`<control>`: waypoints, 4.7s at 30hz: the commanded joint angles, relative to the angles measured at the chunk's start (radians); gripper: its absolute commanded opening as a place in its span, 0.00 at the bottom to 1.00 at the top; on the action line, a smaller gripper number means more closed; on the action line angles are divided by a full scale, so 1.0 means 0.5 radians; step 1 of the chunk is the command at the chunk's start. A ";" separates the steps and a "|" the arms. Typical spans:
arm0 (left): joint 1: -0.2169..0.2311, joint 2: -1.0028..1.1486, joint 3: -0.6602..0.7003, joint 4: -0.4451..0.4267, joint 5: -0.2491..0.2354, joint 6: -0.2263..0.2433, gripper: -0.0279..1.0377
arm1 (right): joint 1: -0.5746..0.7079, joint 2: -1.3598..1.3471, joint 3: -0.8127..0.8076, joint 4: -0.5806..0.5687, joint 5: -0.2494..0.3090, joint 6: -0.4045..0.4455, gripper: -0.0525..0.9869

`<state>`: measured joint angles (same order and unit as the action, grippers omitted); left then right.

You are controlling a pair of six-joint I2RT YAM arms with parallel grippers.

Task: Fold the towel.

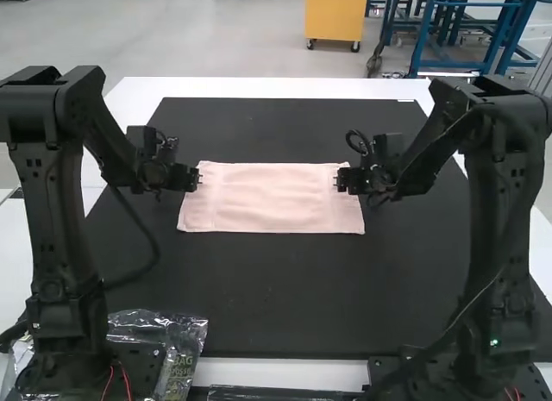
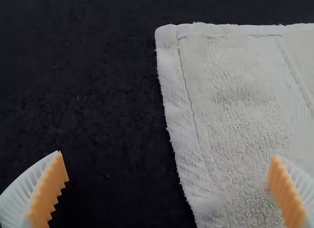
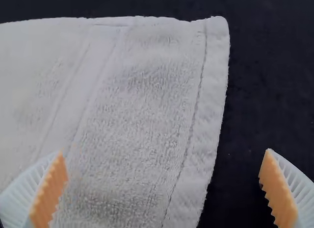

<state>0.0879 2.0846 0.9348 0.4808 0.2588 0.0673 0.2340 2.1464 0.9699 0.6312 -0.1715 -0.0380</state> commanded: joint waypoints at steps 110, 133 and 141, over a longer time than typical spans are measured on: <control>0.401 -1.233 -1.038 -0.047 0.323 -0.040 0.94 | 0.053 -0.602 -0.749 -0.247 -0.412 0.027 0.88; 0.392 -1.276 -0.986 -0.057 0.335 -0.061 0.94 | -0.447 -1.124 -0.529 -0.885 -0.697 -0.096 0.03; 0.392 -1.276 -0.986 -0.032 0.332 -0.049 0.94 | 0.038 -1.065 -0.479 -0.814 -0.596 0.061 0.03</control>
<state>0.2821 1.4910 0.4160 0.4549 0.4160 0.0467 0.1688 1.5993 0.7040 0.2058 -0.4824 -0.0463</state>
